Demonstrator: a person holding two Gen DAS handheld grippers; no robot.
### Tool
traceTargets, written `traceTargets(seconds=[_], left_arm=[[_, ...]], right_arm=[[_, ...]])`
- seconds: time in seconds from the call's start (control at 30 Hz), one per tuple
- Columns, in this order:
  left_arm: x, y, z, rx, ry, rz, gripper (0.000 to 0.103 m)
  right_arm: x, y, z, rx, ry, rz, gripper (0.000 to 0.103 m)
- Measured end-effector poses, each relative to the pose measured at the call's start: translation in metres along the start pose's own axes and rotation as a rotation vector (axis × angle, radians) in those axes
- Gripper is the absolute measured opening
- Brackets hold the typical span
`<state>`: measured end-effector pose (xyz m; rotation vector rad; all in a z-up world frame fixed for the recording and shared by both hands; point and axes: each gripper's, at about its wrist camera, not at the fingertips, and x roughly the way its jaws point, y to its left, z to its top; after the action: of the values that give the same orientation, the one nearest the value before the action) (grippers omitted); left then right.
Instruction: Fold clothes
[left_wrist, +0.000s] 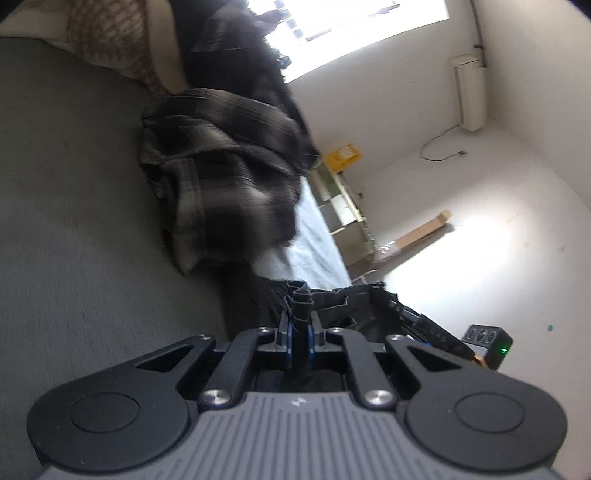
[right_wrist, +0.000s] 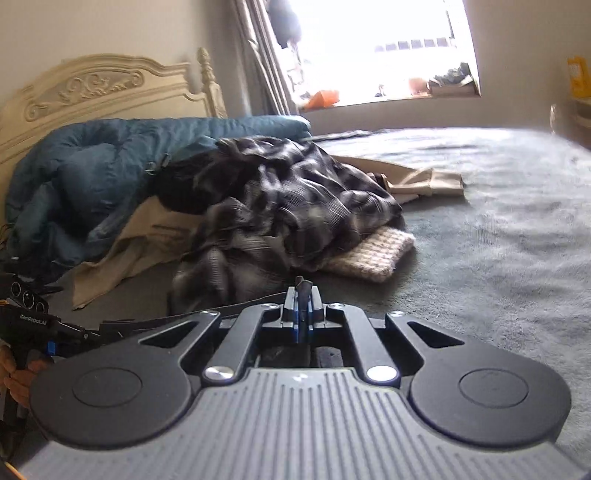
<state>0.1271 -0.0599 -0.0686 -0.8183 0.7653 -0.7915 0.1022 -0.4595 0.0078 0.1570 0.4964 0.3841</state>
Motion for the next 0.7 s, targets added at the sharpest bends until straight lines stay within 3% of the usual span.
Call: traceTargets(seconds=[0.23, 0.33, 0.37, 0.4, 0.47, 0.53, 0.63, 0.7], left_arm=[[0.021, 0.014, 0.007, 0.046, 0.006, 0.074, 0.011], [0.019, 0.016, 0.006, 0.060, -0.014, 0.094, 0.031], [0.016, 0.017, 0.006, 0.053, -0.029, 0.101, 0.034], [0.011, 0.017, 0.007, 0.043, -0.046, 0.102, 0.034], [-0.001, 0.016, 0.008, 0.024, -0.082, 0.103, 0.043], [-0.015, 0.010, 0.008, 0.014, -0.119, 0.107, 0.045], [-0.039, -0.009, 0.001, 0.040, -0.129, 0.129, 0.049], [-0.057, -0.027, -0.010, 0.067, -0.093, 0.160, 0.050]], right_arm=[[0.038, -0.027, -0.014, 0.086, 0.057, -0.025, 0.003], [0.048, -0.039, -0.022, 0.160, 0.093, -0.026, 0.007], [0.048, -0.044, -0.023, 0.200, 0.096, -0.023, 0.009], [0.048, -0.049, -0.023, 0.241, 0.098, -0.021, 0.011], [0.036, -0.059, -0.021, 0.325, 0.053, -0.014, 0.033], [0.016, -0.071, -0.016, 0.409, -0.004, 0.000, 0.045], [-0.026, -0.082, -0.013, 0.476, -0.047, 0.005, 0.049], [-0.057, -0.088, -0.012, 0.510, -0.066, 0.005, 0.053]])
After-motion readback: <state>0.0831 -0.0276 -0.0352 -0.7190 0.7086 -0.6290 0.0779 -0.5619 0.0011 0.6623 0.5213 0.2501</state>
